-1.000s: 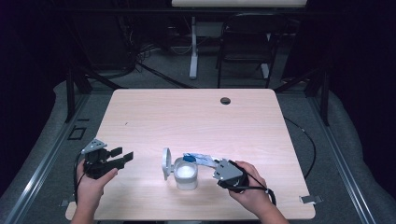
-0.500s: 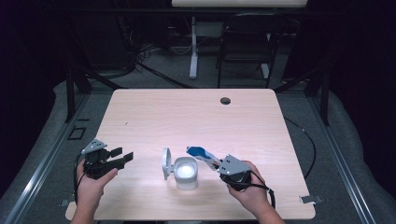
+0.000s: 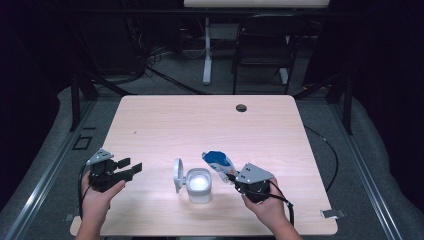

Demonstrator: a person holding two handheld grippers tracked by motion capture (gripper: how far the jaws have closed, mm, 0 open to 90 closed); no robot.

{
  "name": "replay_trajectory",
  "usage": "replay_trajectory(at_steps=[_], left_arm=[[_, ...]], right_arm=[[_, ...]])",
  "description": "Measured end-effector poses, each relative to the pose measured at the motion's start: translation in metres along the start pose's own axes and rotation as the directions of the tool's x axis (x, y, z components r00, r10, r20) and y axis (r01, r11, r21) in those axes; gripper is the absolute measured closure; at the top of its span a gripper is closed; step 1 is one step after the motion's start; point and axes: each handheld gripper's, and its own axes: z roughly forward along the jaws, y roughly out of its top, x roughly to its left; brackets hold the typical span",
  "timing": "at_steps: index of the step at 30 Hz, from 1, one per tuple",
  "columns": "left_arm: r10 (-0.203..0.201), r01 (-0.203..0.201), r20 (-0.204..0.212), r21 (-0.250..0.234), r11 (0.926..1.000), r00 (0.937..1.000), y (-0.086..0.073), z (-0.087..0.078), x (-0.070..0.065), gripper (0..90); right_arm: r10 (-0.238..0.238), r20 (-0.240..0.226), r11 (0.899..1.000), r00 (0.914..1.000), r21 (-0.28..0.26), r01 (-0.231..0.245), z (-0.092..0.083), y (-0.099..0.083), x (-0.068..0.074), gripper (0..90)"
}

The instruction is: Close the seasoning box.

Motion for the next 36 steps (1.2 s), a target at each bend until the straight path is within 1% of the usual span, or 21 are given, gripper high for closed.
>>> replay_trajectory(at_steps=[2, 3, 4, 6, 8, 9, 11, 12, 13, 14, 16, 17, 18, 19, 21, 24, 30, 33, 34, 35, 36], left_arm=[[0.001, -0.001, 0.0, 0.0, 1.0, 1.0, 0.0, 0.0, 0.0, 42.5], [0.001, -0.001, 0.002, 0.003, 1.0, 1.0, 0.0, 0.0, 0.0, 42.5], [0.001, -0.001, 0.001, 0.003, 1.0, 1.0, 0.0, 0.0, 0.0, 42.5], [0.001, -0.001, 0.002, 0.003, 1.0, 1.0, 0.0, 0.0, 0.0, 42.5], [0.001, -0.001, -0.001, 0.0, 1.0, 1.0, 0.0, 0.0, 0.0, 42.5], [0.001, -0.001, -0.001, 0.0, 1.0, 1.0, 0.0, 0.0, 0.0, 42.4], [0.001, -0.001, -0.001, 0.001, 1.0, 1.0, 0.0, 0.0, 0.0, 42.5], [0.002, -0.002, 0.0, 0.011, 0.9999, 1.0, 0.0, 0.0, 0.0, 42.5], [0.002, -0.002, 0.0, 0.011, 0.9999, 1.0, 0.0, 0.0, 0.0, 42.5], [0.002, -0.002, 0.0, 0.011, 0.9999, 1.0, 0.0, 0.0, 0.0, 42.5], [0.001, -0.001, 0.0, 0.01, 1.0, 1.0, 0.0, 0.0, 0.001, 42.4], [0.001, -0.001, 0.0, 0.01, 1.0, 1.0, 0.0, 0.0, 0.001, 42.4], [0.001, -0.001, 0.0, 0.009, 1.0, 1.0, 0.0, -0.001, 0.001, 42.4], [0.0, 0.0, 0.0, 0.009, 1.0, 1.0, 0.0, -0.001, 0.001, 42.4], [0.001, -0.001, 0.0, 0.009, 1.0, 1.0, 0.0, -0.001, 0.001, 42.4], [0.001, -0.001, 0.0, 0.01, 1.0, 1.0, 0.0, 0.0, 0.0, 42.5], [0.0, 0.0, 0.0, 0.007, 1.0, 1.0, 0.0, -0.001, 0.001, 42.4], [-0.001, 0.001, 0.0, 0.007, 1.0, 1.0, 0.0, -0.001, 0.001, 42.5], [-0.002, 0.002, -0.002, 0.001, 1.0, 1.0, 0.0, 0.0, 0.0, 42.5], [0.0, 0.0, 0.001, 0.01, 1.0, 1.0, 0.0, -0.001, 0.0, 42.5], [0.001, -0.001, 0.001, 0.01, 1.0, 1.0, 0.0, -0.001, 0.0, 42.4]], right_arm=[[0.027, -0.008, 1.0, 0.9996, -0.013, -0.028, 0.0, 0.0, -0.002, 85.2], [0.059, -0.019, 0.998, 0.9981, -0.027, -0.059, 0.0, -0.001, -0.005, 85.2], [0.059, -0.019, 0.998, 0.9981, -0.027, -0.059, 0.0, -0.001, -0.005, 85.2], [0.083, -0.022, 0.996, 0.9963, -0.038, -0.083, 0.0, -0.001, -0.008, 85.2], [0.13, -0.029, 0.99, 0.9911, -0.058, -0.132, 0.0, -0.003, -0.012, 85.2], [0.13, -0.029, 0.99, 0.9911, -0.058, -0.132, 0.0, -0.003, -0.012, 85.2], [0.176, -0.032, 0.981, 0.9838, -0.08, -0.178, 0.0, -0.005, -0.016, 85.2], [0.214, -0.036, 0.972, 0.9762, -0.095, -0.216, 0.0, -0.006, -0.02, 85.2], [0.214, -0.036, 0.972, 0.9762, -0.095, -0.216, 0.0, -0.006, -0.02, 85.2], [0.224, -0.031, 0.969, 0.9741, -0.102, -0.226, 0.0, -0.007, -0.022, 85.2], [0.245, -0.003, 0.964, 0.9696, -0.104, -0.244, 0.001, -0.008, -0.024, 85.2], [0.245, -0.003, 0.964, 0.9696, -0.104, -0.244, 0.001, -0.008, -0.024, 85.2], [0.255, 0.019, 0.963, 0.9668, -0.101, -0.252, 0.002, -0.009, -0.026, 85.2], [0.255, 0.019, 0.963, 0.9668, -0.101, -0.252, 0.002, -0.009, -0.026, 85.2], [0.268, 0.036, 0.959, 0.9628, -0.103, -0.263, 0.003, -0.01, -0.028, 85.2], [0.292, 0.062, 0.953, 0.9542, -0.106, -0.285, 0.005, -0.011, -0.032, 85.2], [0.306, 0.131, 0.951, 0.9431, -0.086, -0.296, 0.012, -0.017, -0.04, 85.2], [0.322, 0.161, 0.947, 0.9331, -0.07, -0.314, 0.017, -0.022, -0.044, 85.2], [0.323, 0.167, 0.946, 0.9316, -0.068, -0.316, 0.018, -0.024, -0.045, 85.2], [0.327, 0.174, 0.945, 0.9288, -0.062, -0.321, 0.02, -0.025, -0.047, 85.2], [0.335, 0.185, 0.942, 0.9241, -0.05, -0.331, 0.024, -0.029, -0.049, 85.2]])
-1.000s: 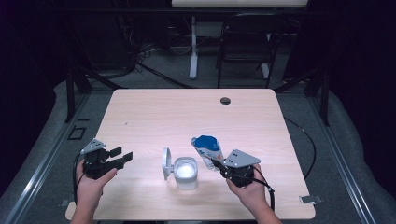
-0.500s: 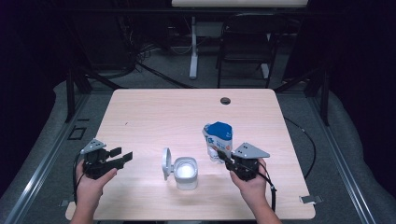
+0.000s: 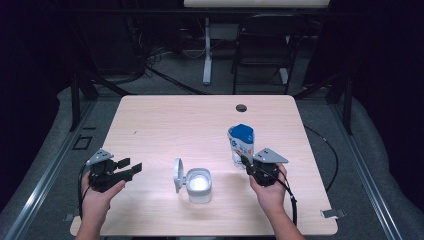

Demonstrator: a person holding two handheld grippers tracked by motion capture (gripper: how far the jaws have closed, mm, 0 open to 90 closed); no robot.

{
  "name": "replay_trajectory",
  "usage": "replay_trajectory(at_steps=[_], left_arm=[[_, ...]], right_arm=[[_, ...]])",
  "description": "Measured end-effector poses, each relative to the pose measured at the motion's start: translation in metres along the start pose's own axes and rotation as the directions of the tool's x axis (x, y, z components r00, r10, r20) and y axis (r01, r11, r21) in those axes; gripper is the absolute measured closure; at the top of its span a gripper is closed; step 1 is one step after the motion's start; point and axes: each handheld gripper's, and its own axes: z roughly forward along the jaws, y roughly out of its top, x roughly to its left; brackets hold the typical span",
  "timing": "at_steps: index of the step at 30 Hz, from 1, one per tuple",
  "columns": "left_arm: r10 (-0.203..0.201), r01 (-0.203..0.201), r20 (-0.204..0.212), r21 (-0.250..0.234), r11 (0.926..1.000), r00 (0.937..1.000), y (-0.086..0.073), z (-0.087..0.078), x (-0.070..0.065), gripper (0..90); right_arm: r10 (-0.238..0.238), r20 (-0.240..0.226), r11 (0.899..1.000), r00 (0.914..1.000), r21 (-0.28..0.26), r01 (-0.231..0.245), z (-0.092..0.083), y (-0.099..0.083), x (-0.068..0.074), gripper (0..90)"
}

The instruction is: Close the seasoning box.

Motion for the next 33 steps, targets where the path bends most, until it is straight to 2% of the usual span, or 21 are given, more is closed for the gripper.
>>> replay_trajectory(at_steps=[1, 2, 5, 9, 12, 20, 25, 33], left_arm=[[-0.002, 0.002, -0.006, -0.012, 0.9999, 1.0, 0.0, 0.001, -0.001, 42.5], [0.001, -0.001, 0.001, 0.002, 1.0, 1.0, 0.0, 0.0, 0.0, 42.5], [-0.002, 0.002, -0.005, -0.008, 1.0, 1.0, -0.001, 0.002, -0.001, 42.4], [-0.001, 0.001, 0.001, 0.002, 1.0, 1.0, -0.001, 0.002, 0.0, 42.5], [0.0, 0.0, 0.0, 0.003, 1.0, 1.0, -0.001, 0.002, 0.0, 42.5], [0.001, -0.001, 0.001, 0.008, 1.0, 1.0, -0.001, 0.003, 0.0, 42.5], [-0.004, 0.004, -0.006, -0.006, 1.0, 1.0, -0.001, 0.003, -0.001, 42.5], [0.0, 0.0, 0.002, 0.0, 1.0, 1.0, -0.001, 0.003, 0.0, 42.5]], right_arm=[[0.002, 0.005, 1.0, 1.0, 0.008, -0.002, 0.002, -0.001, -0.001, 85.2], [0.002, 0.005, 1.0, 1.0, 0.008, -0.002, 0.002, -0.001, -0.001, 85.2], [0.009, 0.035, 0.999, 0.9994, 0.03, -0.01, 0.009, -0.006, -0.004, 85.2], [0.013, 0.055, 0.998, 0.9984, 0.062, -0.017, 0.015, -0.01, -0.008, 85.2], [0.028, 0.055, 0.998, 0.9981, 0.063, -0.032, 0.017, -0.013, -0.009, 85.2], [0.014, 0.071, 0.996, 0.9974, 0.085, -0.02, 0.023, -0.015, -0.01, 85.1], [0.006, 0.076, 0.995, 0.9971, 0.099, -0.014, 0.025, -0.016, -0.01, 84.8], [0.001, 0.071, 0.994, 0.9974, 0.108, -0.009, 0.023, -0.016, -0.011, 83.3]])
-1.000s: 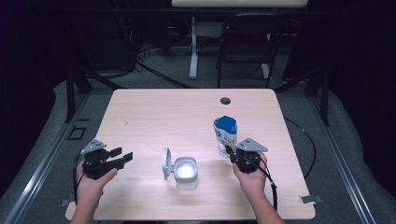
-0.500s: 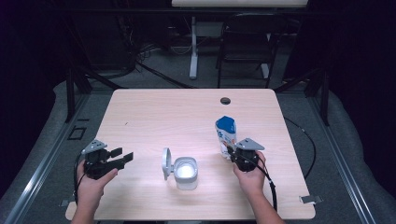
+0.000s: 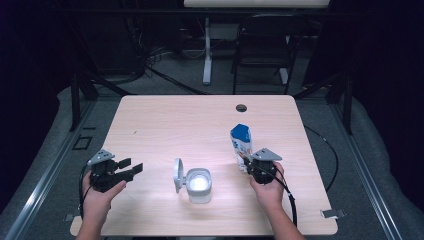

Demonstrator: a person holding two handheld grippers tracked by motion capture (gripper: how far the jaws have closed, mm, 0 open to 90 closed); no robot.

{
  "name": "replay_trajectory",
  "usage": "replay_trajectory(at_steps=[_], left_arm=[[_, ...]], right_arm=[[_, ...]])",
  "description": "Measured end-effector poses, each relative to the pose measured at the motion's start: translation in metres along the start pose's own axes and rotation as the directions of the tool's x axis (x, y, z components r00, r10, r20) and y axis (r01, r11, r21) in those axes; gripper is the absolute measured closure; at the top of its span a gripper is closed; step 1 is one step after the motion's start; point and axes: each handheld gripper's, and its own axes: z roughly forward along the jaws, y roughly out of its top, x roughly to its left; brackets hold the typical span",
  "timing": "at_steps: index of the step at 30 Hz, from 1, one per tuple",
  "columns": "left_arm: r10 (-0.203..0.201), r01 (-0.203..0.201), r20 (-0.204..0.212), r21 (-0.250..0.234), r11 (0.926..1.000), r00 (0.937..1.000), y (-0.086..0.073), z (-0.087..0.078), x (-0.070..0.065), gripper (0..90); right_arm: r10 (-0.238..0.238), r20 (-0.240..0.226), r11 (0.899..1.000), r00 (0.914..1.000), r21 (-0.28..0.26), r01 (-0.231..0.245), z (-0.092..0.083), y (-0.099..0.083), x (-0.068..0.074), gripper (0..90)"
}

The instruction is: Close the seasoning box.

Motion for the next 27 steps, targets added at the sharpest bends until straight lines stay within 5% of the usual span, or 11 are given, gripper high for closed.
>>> replay_trajectory(at_steps=[5, 12, 27], left_arm=[[-0.003, 0.003, -0.004, -0.006, 1.0, 1.0, -0.001, -0.001, 0.0, 42.5], [0.002, -0.002, 0.001, 0.0, 1.0, 1.0, 0.0, -0.002, -0.001, 42.5], [0.026, -0.026, 0.007, 0.006, 0.9996, 0.9996, 0.001, -0.003, -0.009, 42.5]], right_arm=[[-0.034, 0.002, 0.999, 0.9994, 0.008, 0.034, -0.004, -0.002, 0.001, 79.0], [0.0, -0.005, 1.0, 1.0, 0.005, 0.0, -0.009, -0.013, -0.006, 74.3], [-0.029, -0.005, 1.0, 0.9996, 0.0, 0.029, -0.024, -0.025, -0.009, 60.9]])
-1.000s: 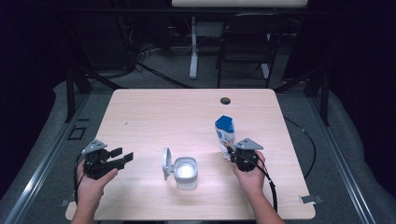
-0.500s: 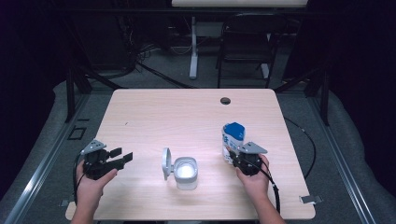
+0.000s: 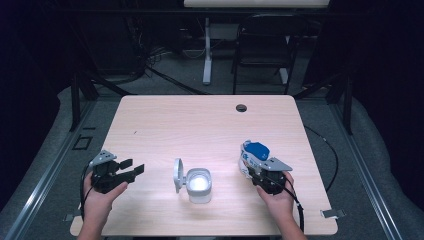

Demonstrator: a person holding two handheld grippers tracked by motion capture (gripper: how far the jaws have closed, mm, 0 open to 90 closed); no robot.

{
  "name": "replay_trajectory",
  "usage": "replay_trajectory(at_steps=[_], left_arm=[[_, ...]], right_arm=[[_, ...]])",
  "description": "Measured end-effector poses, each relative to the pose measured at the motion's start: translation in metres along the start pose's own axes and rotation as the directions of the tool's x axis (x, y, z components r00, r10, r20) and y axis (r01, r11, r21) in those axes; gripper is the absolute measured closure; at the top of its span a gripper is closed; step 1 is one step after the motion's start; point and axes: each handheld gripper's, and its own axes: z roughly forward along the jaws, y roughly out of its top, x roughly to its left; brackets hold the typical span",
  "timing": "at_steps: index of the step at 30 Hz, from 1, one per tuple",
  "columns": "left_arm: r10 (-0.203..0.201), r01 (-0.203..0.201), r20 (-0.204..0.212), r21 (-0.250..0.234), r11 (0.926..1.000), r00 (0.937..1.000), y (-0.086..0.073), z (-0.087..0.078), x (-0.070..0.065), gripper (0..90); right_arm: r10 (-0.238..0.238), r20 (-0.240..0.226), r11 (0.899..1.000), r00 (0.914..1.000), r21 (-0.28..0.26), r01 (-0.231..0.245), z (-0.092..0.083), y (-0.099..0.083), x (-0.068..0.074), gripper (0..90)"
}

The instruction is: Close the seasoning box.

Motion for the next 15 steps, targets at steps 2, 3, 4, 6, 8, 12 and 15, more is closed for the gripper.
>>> replay_trajectory(at_steps=[2, 3, 4, 6, 8, 12, 15], left_arm=[[0.0, 0.0, -0.003, -0.014, 0.9999, 1.0, 0.0, -0.0005, -0.0019, 42.5], [0.002, -0.002, 0.0, -0.01, 1.0, 1.0, 0.0002, -0.0016, -0.0024, 42.5], [0.002, -0.002, -0.001, -0.017, 0.9999, 1.0, -0.0002, -0.0017, -0.003, 42.5], [0.003, -0.003, -0.004, -0.013, 0.9999, 1.0, -0.0008, -0.0024, -0.0035, 42.5], [0.003, -0.003, -0.003, -0.012, 0.9999, 1.0, -0.0017, -0.0024, -0.0037, 42.5], [0.005, -0.005, 0.0, -0.013, 0.9999, 1.0, -0.0013, -0.002, -0.0056, 42.5], [0.011, -0.011, 0.001, -0.007, 0.9999, 0.9999, -0.0013, -0.0009, -0.007, 42.5]], right_arm=[[-0.002, -0.001, 1.0, 1.0, 0.0, 0.002, -0.0024, 0.0004, 0.0004, 59.4], [0.0, 0.0, 1.0, 1.0, -0.007, 0.0, -0.0032, 0.0004, 0.0009, 58.0], [0.002, -0.003, 1.0, 1.0, -0.013, -0.002, -0.0036, 0.0004, 0.0014, 56.7], [0.003, 0.002, 1.0, 1.0, -0.017, -0.003, -0.0045, 0.0003, 0.0022, 54.2], [-0.002, 0.0, 1.0, 1.0, -0.011, 0.002, -0.0057, 0.0003, 0.003, 53.5], [-0.01, -0.002, 1.0, 1.0, -0.01, 0.01, -0.0089, 0.0009, 0.0051, 51.8], [-0.004, -0.004, 1.0, 1.0, -0.011, 0.004, -0.0093, 0.0013, 0.0053, 50.6]])
